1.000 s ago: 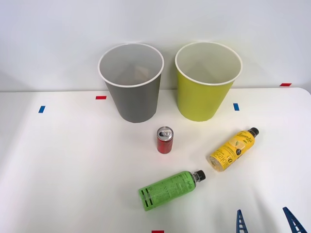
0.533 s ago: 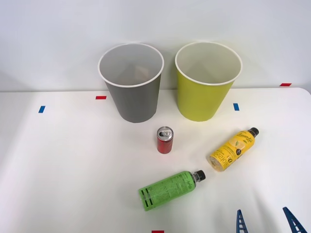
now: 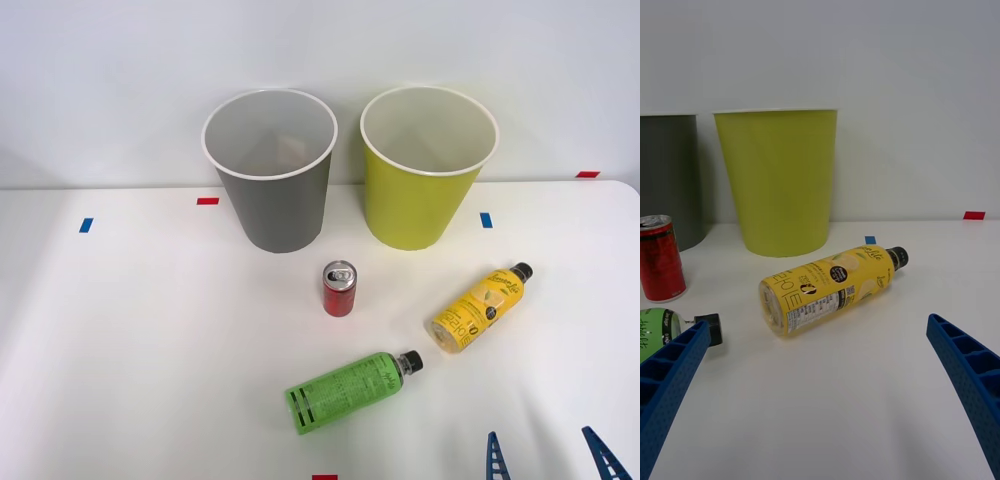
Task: Put cans in the gray bin, plastic bottles in the light green bin
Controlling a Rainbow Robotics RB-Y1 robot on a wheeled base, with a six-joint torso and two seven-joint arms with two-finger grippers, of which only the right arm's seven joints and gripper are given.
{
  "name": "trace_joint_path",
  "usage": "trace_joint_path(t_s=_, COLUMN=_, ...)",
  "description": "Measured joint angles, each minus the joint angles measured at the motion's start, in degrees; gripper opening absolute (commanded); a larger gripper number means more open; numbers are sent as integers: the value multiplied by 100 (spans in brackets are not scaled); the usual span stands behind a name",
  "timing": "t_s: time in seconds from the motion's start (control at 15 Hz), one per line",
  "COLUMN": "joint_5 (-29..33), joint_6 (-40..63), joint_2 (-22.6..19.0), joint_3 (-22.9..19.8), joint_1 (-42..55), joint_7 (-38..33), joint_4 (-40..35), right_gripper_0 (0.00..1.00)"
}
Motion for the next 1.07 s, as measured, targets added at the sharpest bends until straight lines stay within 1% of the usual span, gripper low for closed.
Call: trace_joint_path(t_s=1.07, joint_5=0, joint_6=0, joint_2=0, joint_3=0, joint_1=0, joint_7=0, joint_4=0, right_gripper_0=100)
